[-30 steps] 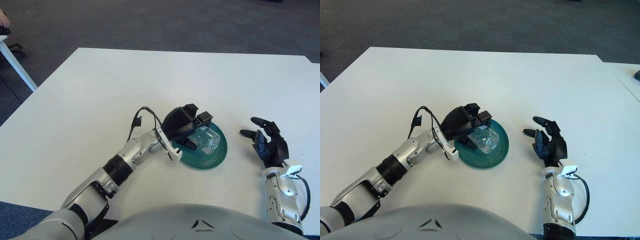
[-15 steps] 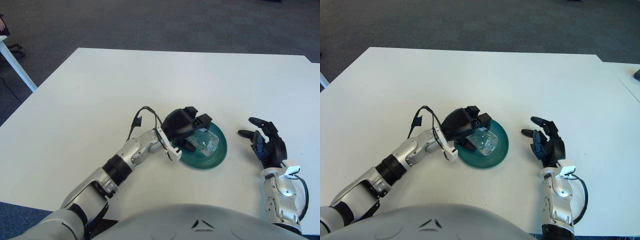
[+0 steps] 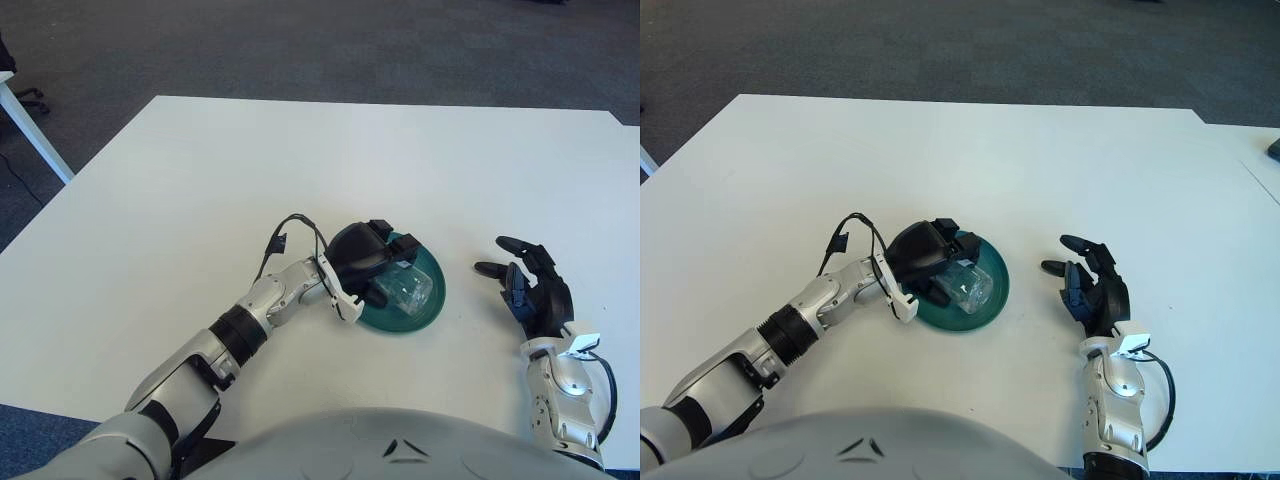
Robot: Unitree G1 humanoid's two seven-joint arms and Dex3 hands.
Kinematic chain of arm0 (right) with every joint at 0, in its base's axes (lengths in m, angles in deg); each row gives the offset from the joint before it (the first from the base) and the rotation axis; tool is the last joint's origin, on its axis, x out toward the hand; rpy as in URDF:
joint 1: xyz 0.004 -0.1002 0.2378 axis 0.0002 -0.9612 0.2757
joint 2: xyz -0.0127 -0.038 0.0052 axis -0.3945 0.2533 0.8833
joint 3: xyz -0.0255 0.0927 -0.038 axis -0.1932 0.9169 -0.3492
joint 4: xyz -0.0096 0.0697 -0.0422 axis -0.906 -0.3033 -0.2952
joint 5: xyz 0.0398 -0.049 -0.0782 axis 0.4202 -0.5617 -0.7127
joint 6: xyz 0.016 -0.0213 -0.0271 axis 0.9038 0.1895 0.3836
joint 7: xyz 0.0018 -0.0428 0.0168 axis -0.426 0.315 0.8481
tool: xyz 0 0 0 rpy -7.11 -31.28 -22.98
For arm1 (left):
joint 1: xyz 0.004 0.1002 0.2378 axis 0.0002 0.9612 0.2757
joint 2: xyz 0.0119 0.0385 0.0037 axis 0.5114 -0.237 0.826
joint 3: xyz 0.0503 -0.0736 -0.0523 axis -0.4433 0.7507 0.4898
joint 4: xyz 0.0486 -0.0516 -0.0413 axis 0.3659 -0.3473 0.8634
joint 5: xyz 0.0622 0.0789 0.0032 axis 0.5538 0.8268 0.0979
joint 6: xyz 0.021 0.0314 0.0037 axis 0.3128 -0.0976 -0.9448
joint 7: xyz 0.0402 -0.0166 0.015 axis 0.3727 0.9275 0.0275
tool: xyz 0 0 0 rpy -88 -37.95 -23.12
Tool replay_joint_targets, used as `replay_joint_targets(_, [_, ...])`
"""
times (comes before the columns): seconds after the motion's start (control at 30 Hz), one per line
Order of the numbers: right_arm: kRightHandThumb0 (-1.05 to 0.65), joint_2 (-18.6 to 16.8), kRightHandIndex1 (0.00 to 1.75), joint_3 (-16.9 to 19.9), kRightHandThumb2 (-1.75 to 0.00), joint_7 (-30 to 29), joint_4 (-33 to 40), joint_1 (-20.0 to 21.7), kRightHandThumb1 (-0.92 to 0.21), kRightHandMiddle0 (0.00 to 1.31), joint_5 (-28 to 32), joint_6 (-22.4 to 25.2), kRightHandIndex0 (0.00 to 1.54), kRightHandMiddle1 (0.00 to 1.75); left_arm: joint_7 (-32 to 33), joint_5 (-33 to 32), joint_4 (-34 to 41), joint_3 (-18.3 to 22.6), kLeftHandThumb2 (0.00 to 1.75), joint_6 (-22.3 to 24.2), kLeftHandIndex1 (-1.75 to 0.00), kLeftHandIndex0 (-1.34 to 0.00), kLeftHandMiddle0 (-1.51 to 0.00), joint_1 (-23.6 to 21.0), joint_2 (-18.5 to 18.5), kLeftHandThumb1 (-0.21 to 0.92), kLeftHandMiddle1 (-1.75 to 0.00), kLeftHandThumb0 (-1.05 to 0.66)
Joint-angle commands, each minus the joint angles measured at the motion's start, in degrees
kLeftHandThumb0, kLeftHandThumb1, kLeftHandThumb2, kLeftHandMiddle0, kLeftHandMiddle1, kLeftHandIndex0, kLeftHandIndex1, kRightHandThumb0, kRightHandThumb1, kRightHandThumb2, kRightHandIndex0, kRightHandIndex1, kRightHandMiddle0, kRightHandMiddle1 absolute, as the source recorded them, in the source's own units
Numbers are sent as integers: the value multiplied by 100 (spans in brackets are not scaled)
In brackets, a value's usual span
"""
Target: Put the bottle into the plate.
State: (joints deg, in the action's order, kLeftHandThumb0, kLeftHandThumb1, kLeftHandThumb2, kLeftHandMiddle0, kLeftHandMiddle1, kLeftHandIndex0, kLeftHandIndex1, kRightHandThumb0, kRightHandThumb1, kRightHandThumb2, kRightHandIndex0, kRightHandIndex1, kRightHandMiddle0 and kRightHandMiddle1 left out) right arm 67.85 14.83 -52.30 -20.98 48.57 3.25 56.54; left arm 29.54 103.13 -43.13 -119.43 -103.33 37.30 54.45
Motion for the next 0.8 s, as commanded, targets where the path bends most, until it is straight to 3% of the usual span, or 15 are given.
replay_joint_targets(0.0, [-52, -36, 91, -17, -57, -31, 98, -20, -90, 29, -37, 57, 57, 100, -29, 27, -7, -17, 108, -16, -175, -47, -108, -67, 72, 50, -175, -41])
replay_joint_targets(0.77, [-52, -103, 91, -55, -57, -72, 180, -45, -90, 29, -110, 88, 57, 100, -37, -9, 40, 12, 108, -60, -175, -46, -108, -49, 147, 50, -175, -41])
